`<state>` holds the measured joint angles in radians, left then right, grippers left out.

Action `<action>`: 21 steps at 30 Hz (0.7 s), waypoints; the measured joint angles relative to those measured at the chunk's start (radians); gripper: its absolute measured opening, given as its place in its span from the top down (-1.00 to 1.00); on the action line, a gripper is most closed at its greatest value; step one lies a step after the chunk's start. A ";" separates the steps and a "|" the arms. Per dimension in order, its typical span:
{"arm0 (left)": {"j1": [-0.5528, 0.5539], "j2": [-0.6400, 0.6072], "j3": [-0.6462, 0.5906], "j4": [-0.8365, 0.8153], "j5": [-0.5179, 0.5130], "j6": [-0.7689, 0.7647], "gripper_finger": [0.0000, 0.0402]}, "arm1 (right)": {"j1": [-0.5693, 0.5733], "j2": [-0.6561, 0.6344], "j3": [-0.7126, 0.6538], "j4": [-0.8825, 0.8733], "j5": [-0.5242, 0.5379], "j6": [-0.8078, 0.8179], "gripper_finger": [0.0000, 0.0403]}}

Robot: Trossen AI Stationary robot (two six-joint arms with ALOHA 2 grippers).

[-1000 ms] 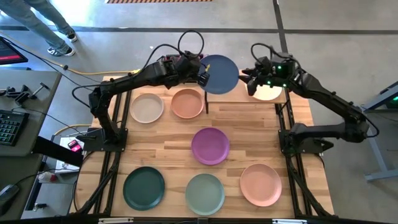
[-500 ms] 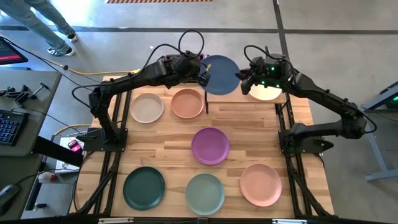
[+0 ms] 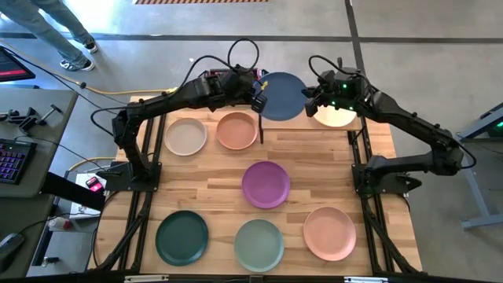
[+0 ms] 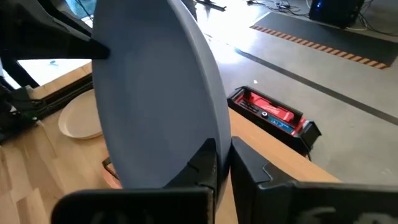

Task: Place and stack plates onto a shelf
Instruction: Put the blue plate on the shelf

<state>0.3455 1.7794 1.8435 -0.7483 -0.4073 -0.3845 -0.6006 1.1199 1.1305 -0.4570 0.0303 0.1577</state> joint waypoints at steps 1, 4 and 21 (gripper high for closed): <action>0.004 0.000 0.000 0.001 0.023 0.001 0.92 | -0.001 -0.001 0.000 -0.005 0.006 0.000 0.99; 0.022 0.000 0.000 0.005 0.089 0.001 0.91 | -0.001 -0.001 0.000 -0.016 0.022 0.002 0.99; 0.069 0.002 0.000 0.035 0.329 -0.008 0.47 | -0.005 -0.008 0.000 -0.031 0.014 0.026 0.99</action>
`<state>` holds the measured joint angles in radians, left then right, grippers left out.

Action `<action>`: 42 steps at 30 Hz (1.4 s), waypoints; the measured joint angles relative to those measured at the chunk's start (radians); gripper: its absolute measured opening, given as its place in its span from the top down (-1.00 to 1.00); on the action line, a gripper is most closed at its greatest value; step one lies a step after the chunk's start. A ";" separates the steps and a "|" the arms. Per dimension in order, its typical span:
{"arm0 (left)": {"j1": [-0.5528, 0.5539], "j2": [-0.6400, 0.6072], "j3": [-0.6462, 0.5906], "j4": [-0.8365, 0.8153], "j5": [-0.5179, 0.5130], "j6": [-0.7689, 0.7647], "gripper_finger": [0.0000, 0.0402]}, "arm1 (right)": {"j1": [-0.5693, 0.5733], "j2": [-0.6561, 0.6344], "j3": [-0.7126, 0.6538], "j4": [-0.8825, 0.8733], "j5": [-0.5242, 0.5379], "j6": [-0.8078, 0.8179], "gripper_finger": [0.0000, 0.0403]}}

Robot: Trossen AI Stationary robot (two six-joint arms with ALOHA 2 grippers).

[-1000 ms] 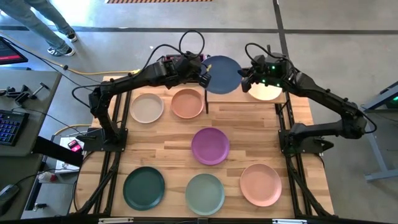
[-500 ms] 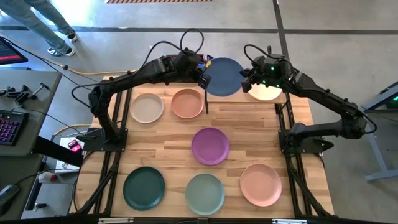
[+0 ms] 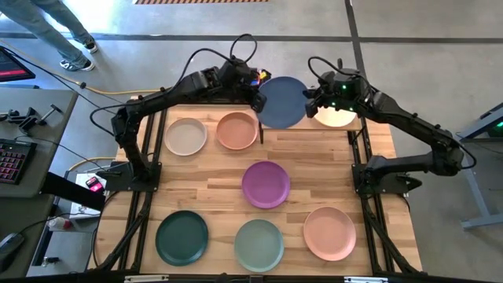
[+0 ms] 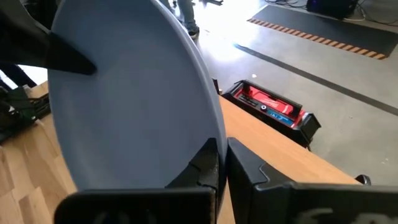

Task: Place and stack plates onto a shelf
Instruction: Put the blue plate on the shelf

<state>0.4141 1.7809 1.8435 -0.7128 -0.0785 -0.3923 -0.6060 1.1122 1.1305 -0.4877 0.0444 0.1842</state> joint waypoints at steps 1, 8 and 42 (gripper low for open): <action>0.002 -0.002 0.000 0.002 0.000 0.001 0.44 | -0.004 -0.004 0.000 -0.004 0.000 0.000 0.99; 0.015 -0.059 -0.001 0.004 0.001 0.025 0.36 | -0.061 -0.043 0.000 -0.032 0.007 0.036 1.00; -0.123 -0.271 0.000 -0.248 -0.008 0.249 0.36 | -0.127 0.160 0.000 -0.165 0.143 0.359 1.00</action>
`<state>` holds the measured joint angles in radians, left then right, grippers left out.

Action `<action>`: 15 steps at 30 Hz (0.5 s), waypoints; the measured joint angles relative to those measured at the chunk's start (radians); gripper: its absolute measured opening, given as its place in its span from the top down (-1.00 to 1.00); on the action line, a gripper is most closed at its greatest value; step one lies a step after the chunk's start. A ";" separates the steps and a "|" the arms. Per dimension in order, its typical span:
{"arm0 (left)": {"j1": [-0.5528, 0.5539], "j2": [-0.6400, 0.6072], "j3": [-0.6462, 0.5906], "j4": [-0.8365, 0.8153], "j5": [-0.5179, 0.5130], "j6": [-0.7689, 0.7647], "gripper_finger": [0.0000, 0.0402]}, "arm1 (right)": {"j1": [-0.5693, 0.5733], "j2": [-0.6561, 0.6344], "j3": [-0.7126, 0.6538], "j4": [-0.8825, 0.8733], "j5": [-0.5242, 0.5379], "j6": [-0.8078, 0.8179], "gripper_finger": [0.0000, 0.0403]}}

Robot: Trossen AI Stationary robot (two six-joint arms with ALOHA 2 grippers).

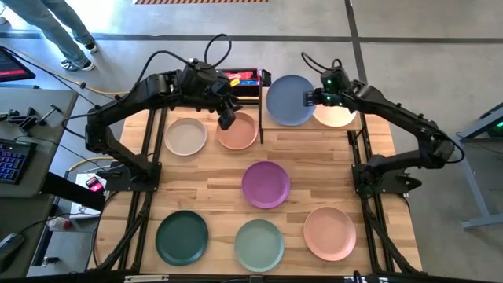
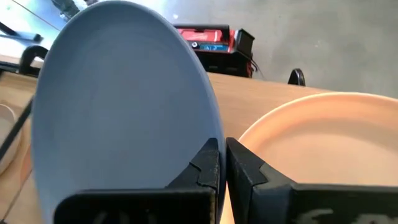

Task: Place and stack plates onto a shelf
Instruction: Put the blue plate on the shelf

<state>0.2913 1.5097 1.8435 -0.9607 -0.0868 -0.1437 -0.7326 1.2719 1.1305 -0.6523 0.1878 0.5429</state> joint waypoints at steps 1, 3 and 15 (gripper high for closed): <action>0.000 0.000 0.000 -0.005 0.000 -0.001 0.36 | 0.000 0.007 0.000 -0.001 0.000 0.000 1.00; 0.000 0.000 0.000 -0.014 -0.001 -0.001 0.36 | 0.000 0.023 0.000 -0.003 0.000 0.001 1.00; -0.005 0.000 0.000 -0.061 -0.003 -0.001 0.36 | 0.016 0.109 0.001 0.041 0.000 -0.001 1.00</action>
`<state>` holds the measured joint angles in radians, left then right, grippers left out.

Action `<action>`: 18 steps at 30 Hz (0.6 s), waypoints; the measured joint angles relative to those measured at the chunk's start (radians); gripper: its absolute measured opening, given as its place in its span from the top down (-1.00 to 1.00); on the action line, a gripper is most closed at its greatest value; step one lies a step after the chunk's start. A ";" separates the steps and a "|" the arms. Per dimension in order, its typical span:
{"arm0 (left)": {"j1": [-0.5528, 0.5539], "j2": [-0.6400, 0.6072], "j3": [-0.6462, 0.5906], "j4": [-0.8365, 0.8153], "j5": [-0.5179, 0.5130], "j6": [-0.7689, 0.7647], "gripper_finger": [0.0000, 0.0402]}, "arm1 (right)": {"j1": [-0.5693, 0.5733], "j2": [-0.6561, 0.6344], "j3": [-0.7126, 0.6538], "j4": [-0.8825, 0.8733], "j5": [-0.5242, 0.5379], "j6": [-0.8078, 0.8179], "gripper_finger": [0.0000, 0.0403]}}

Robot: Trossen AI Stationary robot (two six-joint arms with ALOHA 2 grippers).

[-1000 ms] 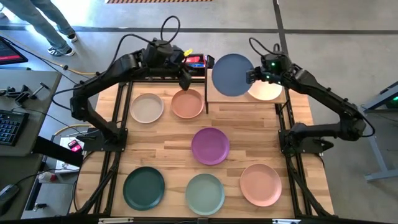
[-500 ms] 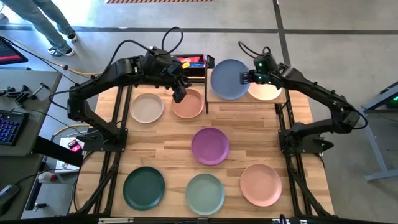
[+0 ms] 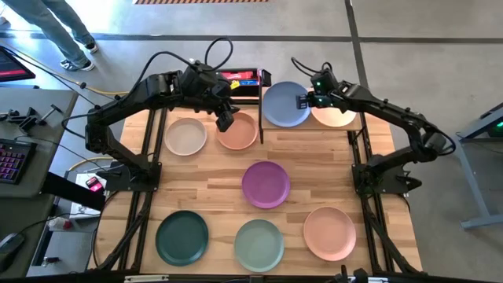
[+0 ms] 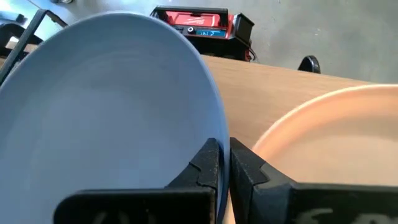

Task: Place and stack plates onto a shelf
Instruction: Put the blue plate on the shelf

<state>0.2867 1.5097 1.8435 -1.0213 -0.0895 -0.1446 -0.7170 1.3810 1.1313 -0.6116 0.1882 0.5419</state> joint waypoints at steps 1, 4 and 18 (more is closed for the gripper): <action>0.000 0.000 0.000 -0.005 0.000 0.000 0.36 | 0.000 0.007 0.000 0.003 0.000 0.000 1.00; 0.000 0.000 0.000 -0.013 0.000 -0.001 0.36 | 0.000 0.021 0.000 -0.004 0.000 0.001 1.00; 0.000 0.000 0.000 -0.028 0.000 -0.011 0.36 | -0.003 0.029 0.000 -0.013 -0.003 -0.016 1.00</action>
<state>0.2867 1.5101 1.8435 -1.0491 -0.0897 -0.1555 -0.7200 1.4097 1.1316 -0.6246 0.1851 0.5261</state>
